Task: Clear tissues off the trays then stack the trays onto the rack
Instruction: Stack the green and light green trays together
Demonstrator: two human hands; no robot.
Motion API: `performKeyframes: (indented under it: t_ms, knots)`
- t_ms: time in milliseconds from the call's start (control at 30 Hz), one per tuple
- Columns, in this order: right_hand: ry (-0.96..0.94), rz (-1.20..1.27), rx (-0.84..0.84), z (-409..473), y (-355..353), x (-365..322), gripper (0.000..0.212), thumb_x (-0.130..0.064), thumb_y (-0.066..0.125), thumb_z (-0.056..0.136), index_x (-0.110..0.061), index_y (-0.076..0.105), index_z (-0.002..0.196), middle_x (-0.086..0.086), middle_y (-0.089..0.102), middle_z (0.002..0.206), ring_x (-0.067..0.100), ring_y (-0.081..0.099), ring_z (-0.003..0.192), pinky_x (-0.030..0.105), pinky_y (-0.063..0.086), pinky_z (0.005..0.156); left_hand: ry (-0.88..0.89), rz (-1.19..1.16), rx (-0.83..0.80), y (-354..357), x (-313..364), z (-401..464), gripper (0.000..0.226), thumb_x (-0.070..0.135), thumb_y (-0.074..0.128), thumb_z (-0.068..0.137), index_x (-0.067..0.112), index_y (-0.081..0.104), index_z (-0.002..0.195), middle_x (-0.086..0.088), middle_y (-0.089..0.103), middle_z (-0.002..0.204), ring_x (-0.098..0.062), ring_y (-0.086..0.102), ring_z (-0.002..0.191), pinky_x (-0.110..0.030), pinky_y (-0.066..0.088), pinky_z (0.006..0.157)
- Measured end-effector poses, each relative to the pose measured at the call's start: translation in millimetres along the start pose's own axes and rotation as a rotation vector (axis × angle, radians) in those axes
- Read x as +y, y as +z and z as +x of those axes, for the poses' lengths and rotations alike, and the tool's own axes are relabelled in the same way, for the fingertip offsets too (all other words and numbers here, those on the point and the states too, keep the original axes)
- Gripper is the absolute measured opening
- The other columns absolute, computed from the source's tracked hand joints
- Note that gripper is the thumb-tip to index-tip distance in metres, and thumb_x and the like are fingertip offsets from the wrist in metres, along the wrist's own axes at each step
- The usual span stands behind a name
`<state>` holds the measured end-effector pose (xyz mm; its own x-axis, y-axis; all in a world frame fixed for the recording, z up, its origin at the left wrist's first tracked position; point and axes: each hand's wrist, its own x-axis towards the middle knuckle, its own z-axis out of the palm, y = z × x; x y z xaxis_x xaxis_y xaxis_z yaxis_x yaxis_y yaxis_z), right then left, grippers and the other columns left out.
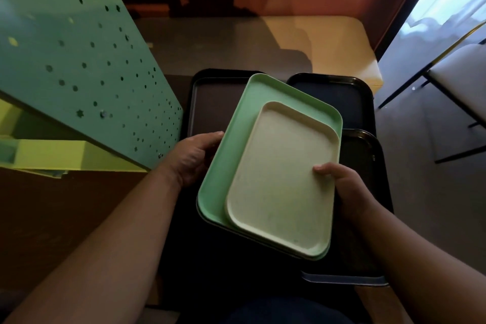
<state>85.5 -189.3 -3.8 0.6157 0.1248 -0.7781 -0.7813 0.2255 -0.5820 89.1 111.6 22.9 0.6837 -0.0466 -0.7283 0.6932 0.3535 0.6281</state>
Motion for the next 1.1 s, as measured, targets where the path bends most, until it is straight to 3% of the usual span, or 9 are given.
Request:
performKeyframes:
  t_ms: [100,167,233,333,467,633,800,967,1100]
  knots:
    - [-0.031,0.022,-0.026,1.9,1.1,-4.3,0.029,-0.012,0.052,0.088,0.003,0.069,0.107,0.018,0.076,0.080,0.032,0.073,0.063,0.038,0.063,0.061,0.045,0.428,0.297,-2.1,3.5,11.4,0.036,0.034,0.067,0.088,0.003,0.070,0.106,-0.016,0.072,0.090,-0.021,0.069,0.061,-0.028,0.056,0.058]
    - [-0.043,0.034,-0.023,0.4,1.5,-5.5,0.042,-0.014,0.060,0.076,0.005,0.068,0.112,0.019,0.075,0.083,0.032,0.073,0.064,0.038,0.063,0.062,0.078,0.918,0.562,-10.4,0.0,26.5,0.049,0.041,0.062,0.083,0.008,0.064,0.119,-0.014,0.068,0.110,-0.030,0.069,0.087,-0.035,0.055,0.075]
    - [-0.051,0.024,-0.014,-0.1,0.5,-4.6,0.055,-0.016,0.066,0.064,0.005,0.067,0.116,0.020,0.074,0.087,0.034,0.072,0.068,0.040,0.061,0.068,-0.030,1.173,0.637,-13.1,-9.4,35.7,0.065,0.043,0.061,0.084,0.005,0.049,0.135,-0.020,0.051,0.134,-0.038,0.059,0.111,-0.042,0.050,0.092]
    - [-0.052,0.038,0.017,-3.7,-2.8,-3.0,0.058,-0.015,0.067,0.064,0.006,0.066,0.118,0.024,0.072,0.095,0.038,0.070,0.076,0.045,0.059,0.078,-0.099,1.274,0.664,-16.3,-30.3,44.0,0.068,0.038,0.064,0.090,0.002,0.041,0.142,-0.021,0.038,0.141,-0.039,0.047,0.123,-0.045,0.044,0.096]
    - [-0.052,0.056,0.050,-6.7,-4.6,-2.3,0.047,-0.013,0.061,0.077,0.006,0.065,0.120,0.024,0.072,0.094,0.038,0.069,0.075,0.044,0.058,0.076,-0.027,1.254,0.738,-22.6,-44.6,48.8,0.058,0.031,0.061,0.093,0.000,0.042,0.138,-0.025,0.038,0.140,-0.041,0.043,0.127,-0.050,0.042,0.100]
    - [-0.054,0.051,0.101,-10.3,1.2,-5.3,0.070,-0.016,0.068,0.062,0.008,0.063,0.127,0.029,0.068,0.108,0.041,0.068,0.081,0.045,0.062,0.075,0.031,1.188,0.759,-20.3,-43.9,52.5,0.044,0.016,0.057,0.094,0.000,0.042,0.131,-0.028,0.042,0.138,-0.044,0.045,0.124,-0.053,0.044,0.095]
    - [-0.057,0.033,0.130,-15.3,8.7,-7.5,0.069,-0.014,0.070,0.062,0.007,0.063,0.127,0.033,0.067,0.113,0.042,0.068,0.084,0.047,0.062,0.074,0.053,1.067,0.762,-22.5,-42.7,50.1,0.041,0.005,0.056,0.088,-0.002,0.045,0.127,-0.028,0.049,0.133,-0.046,0.054,0.115,-0.051,0.048,0.089]
    - [-0.048,0.011,0.129,-15.5,12.9,-9.0,0.041,-0.011,0.059,0.085,0.007,0.065,0.122,0.025,0.070,0.098,0.038,0.069,0.074,0.042,0.060,0.070,0.245,0.722,0.784,-19.8,-34.3,31.5,0.029,0.001,0.045,0.096,0.000,0.046,0.124,-0.024,0.058,0.122,-0.033,0.056,0.099,-0.038,0.043,0.078]
    - [-0.054,-0.013,0.117,-17.2,21.6,-15.6,0.047,-0.014,0.064,0.079,0.007,0.066,0.121,0.025,0.071,0.099,0.037,0.070,0.074,0.041,0.061,0.068,0.415,0.492,0.750,-20.0,-34.9,13.6,0.026,0.006,0.045,0.099,0.004,0.053,0.124,-0.012,0.060,0.105,-0.027,0.057,0.092,-0.032,0.042,0.076]
